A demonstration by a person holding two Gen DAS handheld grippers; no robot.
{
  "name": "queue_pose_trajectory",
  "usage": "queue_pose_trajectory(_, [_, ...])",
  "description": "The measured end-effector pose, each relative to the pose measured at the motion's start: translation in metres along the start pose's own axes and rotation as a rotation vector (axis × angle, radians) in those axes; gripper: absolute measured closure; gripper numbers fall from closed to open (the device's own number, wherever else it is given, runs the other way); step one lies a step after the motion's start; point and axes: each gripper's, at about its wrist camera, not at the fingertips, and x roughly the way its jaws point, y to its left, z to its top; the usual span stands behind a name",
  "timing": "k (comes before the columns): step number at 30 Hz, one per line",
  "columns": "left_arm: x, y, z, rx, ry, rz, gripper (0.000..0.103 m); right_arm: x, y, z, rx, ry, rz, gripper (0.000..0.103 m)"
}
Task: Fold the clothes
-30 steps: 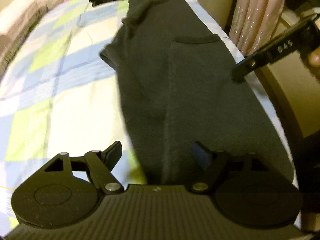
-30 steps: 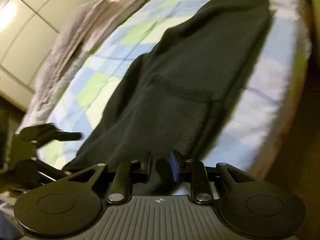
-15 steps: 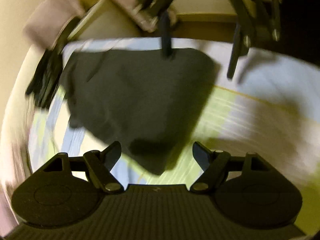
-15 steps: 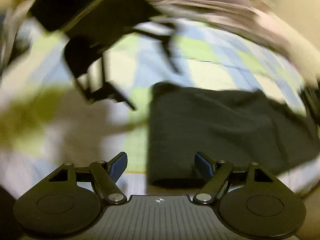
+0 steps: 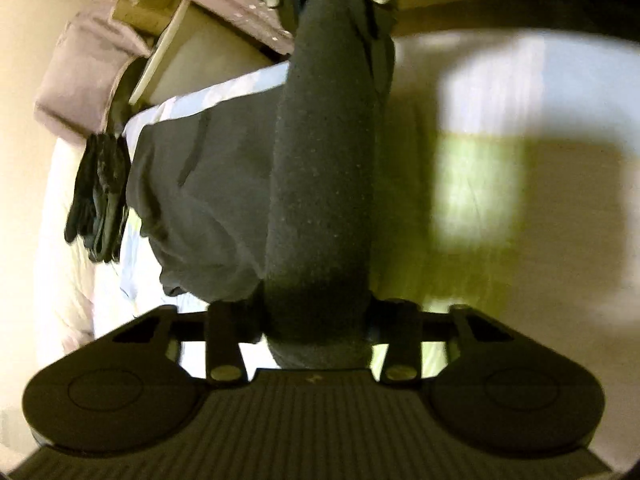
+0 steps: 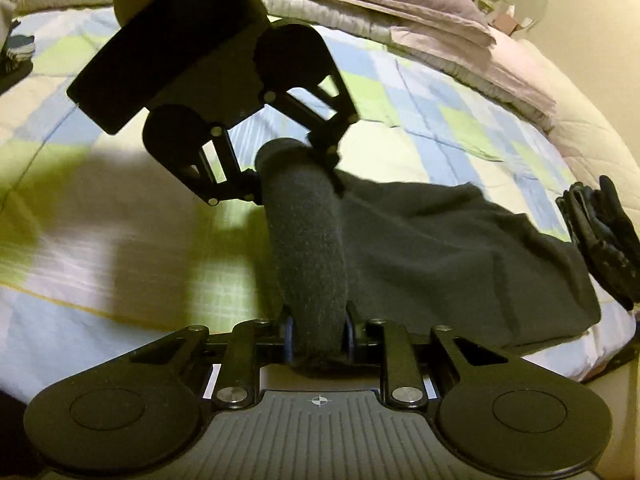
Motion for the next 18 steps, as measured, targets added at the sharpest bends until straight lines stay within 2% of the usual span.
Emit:
queue_pose_trajectory(4, [-0.036,0.024,0.009,-0.075,0.015,-0.014,0.078,-0.029,-0.017,0.015,0.003,-0.019,0.024,0.081])
queue_pose_trajectory(8, [-0.063,0.057,0.025,-0.167,0.03,-0.055,0.079,-0.075,-0.036,0.028,0.038,-0.029,0.088,0.081])
queue_pose_trajectory(11, [-0.061,0.103,0.041,-0.239,0.039,-0.118,0.078,-0.099,-0.067,0.034,0.113,-0.034,0.1,0.081])
queue_pose_trajectory(18, [-0.027,0.231,0.071,-0.322,0.054,-0.261,0.075,-0.118,-0.179,0.039,0.229,-0.076,0.117,0.081])
